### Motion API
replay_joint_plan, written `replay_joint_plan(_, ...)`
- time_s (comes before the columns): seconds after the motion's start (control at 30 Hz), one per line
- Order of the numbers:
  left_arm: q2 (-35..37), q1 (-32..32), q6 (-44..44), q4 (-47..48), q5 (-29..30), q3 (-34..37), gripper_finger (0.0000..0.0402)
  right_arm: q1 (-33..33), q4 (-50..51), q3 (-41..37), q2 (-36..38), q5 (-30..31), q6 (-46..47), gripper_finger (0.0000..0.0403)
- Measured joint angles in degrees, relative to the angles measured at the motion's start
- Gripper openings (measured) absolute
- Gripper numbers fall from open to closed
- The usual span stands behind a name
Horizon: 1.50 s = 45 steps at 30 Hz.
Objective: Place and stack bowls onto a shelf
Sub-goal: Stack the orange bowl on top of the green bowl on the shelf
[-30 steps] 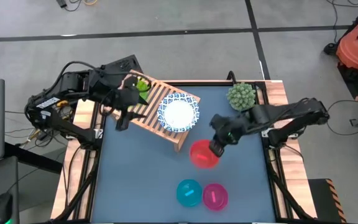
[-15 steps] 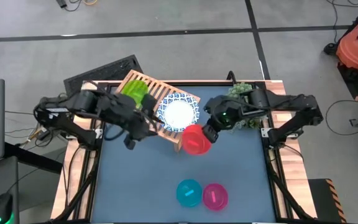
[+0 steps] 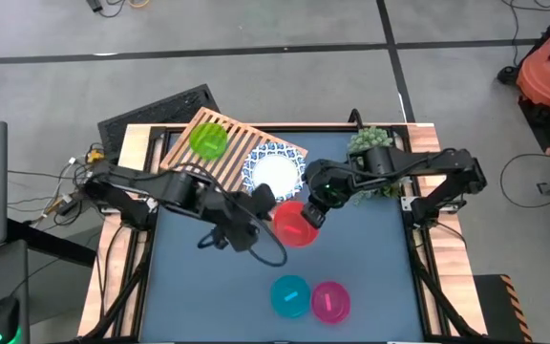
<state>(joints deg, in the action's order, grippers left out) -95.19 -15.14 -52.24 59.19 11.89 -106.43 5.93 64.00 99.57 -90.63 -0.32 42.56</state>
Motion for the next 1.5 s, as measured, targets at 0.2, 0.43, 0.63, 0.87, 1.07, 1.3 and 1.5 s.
replay_joint_plan(0.2, -2.4, -0.8, 0.5, 0.2, 4.6, 0.0, 0.0198, 0.3, 1.2, 0.0, 0.2, 0.1, 0.0, 0.0022)
replay_joint_plan(0.43, -0.7, -1.6, 0.7, -0.9, 5.5, 0.0, 0.0198, 0.5, 2.2, 0.0, 0.3, 0.0, 0.0, 0.0023)
replay_joint_plan(0.63, -0.5, -1.7, -2.4, -4.6, 4.6, 0.0, 0.0198, 0.4, 2.0, 0.0, 0.3, 0.0, -0.1, 0.0024)
replay_joint_plan(0.87, -2.4, -1.7, -9.1, -5.9, 1.8, 0.0, 0.0198, 0.4, 1.3, 0.0, 0.3, 0.0, -0.9, 0.0024)
replay_joint_plan(1.07, -3.6, -1.6, -10.6, -6.7, 2.5, 0.0, 0.0198, 0.5, 0.9, 0.0, 0.3, 0.0, -1.1, 0.0024)
replay_joint_plan(1.3, -4.3, -1.4, -10.2, -4.2, 3.0, 0.0, 0.0163, 0.8, -0.2, 0.0, 0.3, 0.0, -1.2, 0.0024)
replay_joint_plan(1.5, -4.3, -1.3, -10.1, -4.3, 4.4, 0.0, 0.0088, 0.8, -0.3, 0.0, 0.3, 0.1, -1.1, 0.0024)
